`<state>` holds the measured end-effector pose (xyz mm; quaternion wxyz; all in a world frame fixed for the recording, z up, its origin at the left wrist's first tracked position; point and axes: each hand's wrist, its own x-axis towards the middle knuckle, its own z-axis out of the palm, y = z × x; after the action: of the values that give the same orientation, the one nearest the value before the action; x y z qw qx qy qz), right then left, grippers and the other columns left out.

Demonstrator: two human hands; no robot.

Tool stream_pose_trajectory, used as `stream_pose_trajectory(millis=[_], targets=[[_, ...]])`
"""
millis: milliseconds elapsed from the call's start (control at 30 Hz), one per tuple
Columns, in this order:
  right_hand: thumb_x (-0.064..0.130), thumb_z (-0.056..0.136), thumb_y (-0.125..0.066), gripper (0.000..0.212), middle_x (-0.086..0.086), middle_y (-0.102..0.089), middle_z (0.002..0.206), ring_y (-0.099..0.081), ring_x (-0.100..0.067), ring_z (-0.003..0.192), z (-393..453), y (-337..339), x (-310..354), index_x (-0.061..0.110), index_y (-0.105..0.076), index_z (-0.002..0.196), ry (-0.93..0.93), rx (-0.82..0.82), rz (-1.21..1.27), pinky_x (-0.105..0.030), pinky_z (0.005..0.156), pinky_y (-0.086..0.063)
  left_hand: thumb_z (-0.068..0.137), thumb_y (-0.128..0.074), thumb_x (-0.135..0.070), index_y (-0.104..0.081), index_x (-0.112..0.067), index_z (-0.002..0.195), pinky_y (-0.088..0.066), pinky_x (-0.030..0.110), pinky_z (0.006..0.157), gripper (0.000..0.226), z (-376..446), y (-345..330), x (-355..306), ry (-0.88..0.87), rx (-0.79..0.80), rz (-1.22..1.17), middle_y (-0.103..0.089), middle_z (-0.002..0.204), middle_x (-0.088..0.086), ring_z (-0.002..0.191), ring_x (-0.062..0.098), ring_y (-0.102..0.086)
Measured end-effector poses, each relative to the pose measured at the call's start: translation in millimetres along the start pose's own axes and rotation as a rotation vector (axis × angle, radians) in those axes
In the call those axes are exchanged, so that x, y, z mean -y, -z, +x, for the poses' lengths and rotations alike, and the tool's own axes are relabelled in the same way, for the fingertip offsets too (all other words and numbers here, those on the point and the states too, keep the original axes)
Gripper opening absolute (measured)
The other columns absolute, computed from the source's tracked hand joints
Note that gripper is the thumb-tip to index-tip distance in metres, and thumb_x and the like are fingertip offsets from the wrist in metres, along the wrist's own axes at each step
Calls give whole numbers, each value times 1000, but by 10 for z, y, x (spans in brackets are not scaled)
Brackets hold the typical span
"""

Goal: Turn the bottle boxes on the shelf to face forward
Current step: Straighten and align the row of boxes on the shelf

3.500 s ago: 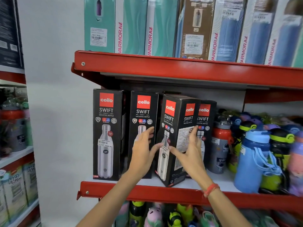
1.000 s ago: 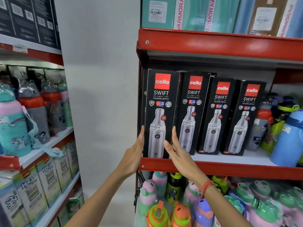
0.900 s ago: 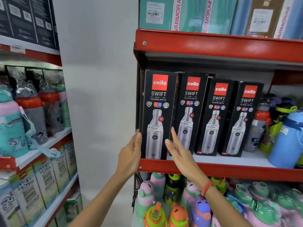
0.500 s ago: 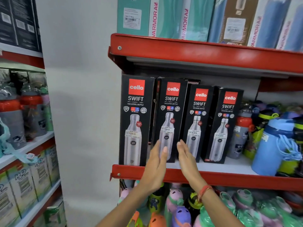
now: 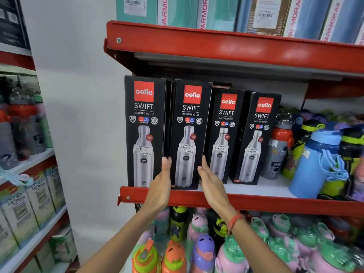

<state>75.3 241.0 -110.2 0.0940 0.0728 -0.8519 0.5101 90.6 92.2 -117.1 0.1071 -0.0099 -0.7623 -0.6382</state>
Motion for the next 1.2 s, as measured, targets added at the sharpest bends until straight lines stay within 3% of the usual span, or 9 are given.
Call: stream_pose_trajectory(millis=[367,467,600,667,733,833,967,1067,1200], targets=[[46,97,-30,47,-15,-61,126,-59,-26,111,-246,-2,-54,52,-22,143,65,-54,-45,-37,92,-41,55,0,-97,-28,-54,139,-21,54,117,98,-222,147,-12,-10,-12,62,-45,148,11,136,29,-43],[46,98,-32,46,-15,-63,123,-61,-24,105,-235,5,-94,51,-25,143,71,-68,-26,-35,91,-44,75,-7,-84,-35,-39,143,-35,40,108,87,-307,127,-39,-75,-38,142,-68,108,-2,103,11,-60],[40,99,-37,45,-8,-67,72,-60,-15,65,-216,105,-100,34,-39,143,129,-177,3,-26,64,-43,98,-30,-49,-50,-18,136,-35,27,103,52,-410,-56,-126,-367,-308,274,-55,131,-2,122,11,-50],[37,99,-38,44,-6,-69,112,-62,-13,98,-173,213,-124,26,-43,142,137,-248,27,-25,81,-44,98,-33,-43,-54,-19,128,-42,28,100,44,-327,-198,-174,-451,-265,212,-57,123,-6,114,6,-53],[38,99,-37,46,-2,-63,122,-58,-14,109,-86,337,-199,22,-42,142,107,-265,33,-25,88,-40,99,-31,-44,-53,-20,130,-42,25,99,44,-255,-415,-237,-410,-44,201,-61,122,-6,113,6,-56],[41,99,-35,53,-4,-44,146,-42,-20,133,80,499,-362,18,-32,147,1,-203,71,-28,104,-28,97,-27,-52,-31,-15,147,-22,19,111,62,-163,-823,-211,-259,250,210,-39,151,1,139,13,-34],[44,99,-32,58,1,-23,157,-25,-18,143,226,617,-522,24,-17,151,-84,-82,141,-29,110,-21,87,-16,-69,-4,-19,153,-4,30,117,84,10,-1153,-183,-59,137,118,-7,162,-3,149,13,-6],[45,99,-30,55,6,-20,158,-23,-17,143,330,685,-598,30,-15,151,-78,-44,165,-31,111,-21,76,-10,-81,-1,-23,153,-8,34,119,96,145,-1262,-223,-3,52,53,-7,162,-3,149,15,-10],[46,100,-27,53,11,-20,157,-22,-14,143,388,730,-647,37,-11,150,-39,23,176,-28,109,-21,84,-4,-71,-4,-36,150,-12,40,119,74,175,-1322,-267,0,68,79,-15,161,-5,147,20,-19]])
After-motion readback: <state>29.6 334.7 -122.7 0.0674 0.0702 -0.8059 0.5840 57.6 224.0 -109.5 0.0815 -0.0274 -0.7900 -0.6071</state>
